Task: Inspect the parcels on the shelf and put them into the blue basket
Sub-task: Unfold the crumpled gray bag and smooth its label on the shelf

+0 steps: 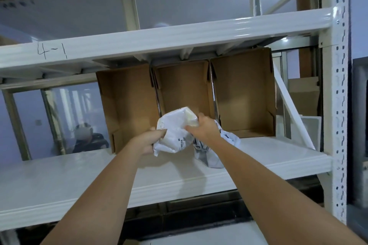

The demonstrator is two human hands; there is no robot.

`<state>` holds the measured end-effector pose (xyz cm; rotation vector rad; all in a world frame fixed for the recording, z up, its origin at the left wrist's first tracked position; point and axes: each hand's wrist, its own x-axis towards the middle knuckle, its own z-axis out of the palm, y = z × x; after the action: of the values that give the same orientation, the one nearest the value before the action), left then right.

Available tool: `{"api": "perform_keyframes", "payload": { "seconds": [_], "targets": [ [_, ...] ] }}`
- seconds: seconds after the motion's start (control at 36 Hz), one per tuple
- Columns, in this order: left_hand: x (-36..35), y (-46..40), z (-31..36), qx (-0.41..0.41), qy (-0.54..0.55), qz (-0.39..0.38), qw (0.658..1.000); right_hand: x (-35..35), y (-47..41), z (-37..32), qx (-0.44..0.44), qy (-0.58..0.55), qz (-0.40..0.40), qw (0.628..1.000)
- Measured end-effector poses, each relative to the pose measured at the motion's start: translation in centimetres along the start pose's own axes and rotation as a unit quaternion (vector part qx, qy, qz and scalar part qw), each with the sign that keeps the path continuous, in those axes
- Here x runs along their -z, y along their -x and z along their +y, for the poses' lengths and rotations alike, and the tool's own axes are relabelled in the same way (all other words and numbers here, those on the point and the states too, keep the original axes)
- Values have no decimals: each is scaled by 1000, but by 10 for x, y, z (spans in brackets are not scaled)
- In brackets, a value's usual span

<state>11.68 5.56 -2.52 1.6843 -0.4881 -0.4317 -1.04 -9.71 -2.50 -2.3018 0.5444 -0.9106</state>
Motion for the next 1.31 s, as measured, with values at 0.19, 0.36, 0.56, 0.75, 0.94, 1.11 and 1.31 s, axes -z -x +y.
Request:
{"api": "perform_keyframes", "payload": {
  "seconds": [0.19, 0.36, 0.56, 0.75, 0.94, 1.11, 1.31],
  "targets": [
    [11, 10, -5, 41, -50, -70, 995, 1, 5, 3, -11, -5, 16, 1000],
    [10, 23, -2, 44, -66, -82, 993, -7, 10, 9, -36, -22, 1, 999],
    [8, 30, -7, 36, -4, -171, 985, -21, 12, 10, -42, -35, -6, 998],
    [19, 31, -20, 68, 22, -136, 988, -40, 24, 7, -26, -34, -49, 998],
    [31, 29, -36, 112, 0, -29, 993, -36, 27, 34, -52, 81, -99, 990],
    [25, 35, -46, 83, 79, -90, 989, -29, 28, 39, -54, 127, -80, 987],
    [4, 39, -54, 64, 77, -157, 983, -54, 27, 20, -88, -73, -87, 990]
  ]
}}
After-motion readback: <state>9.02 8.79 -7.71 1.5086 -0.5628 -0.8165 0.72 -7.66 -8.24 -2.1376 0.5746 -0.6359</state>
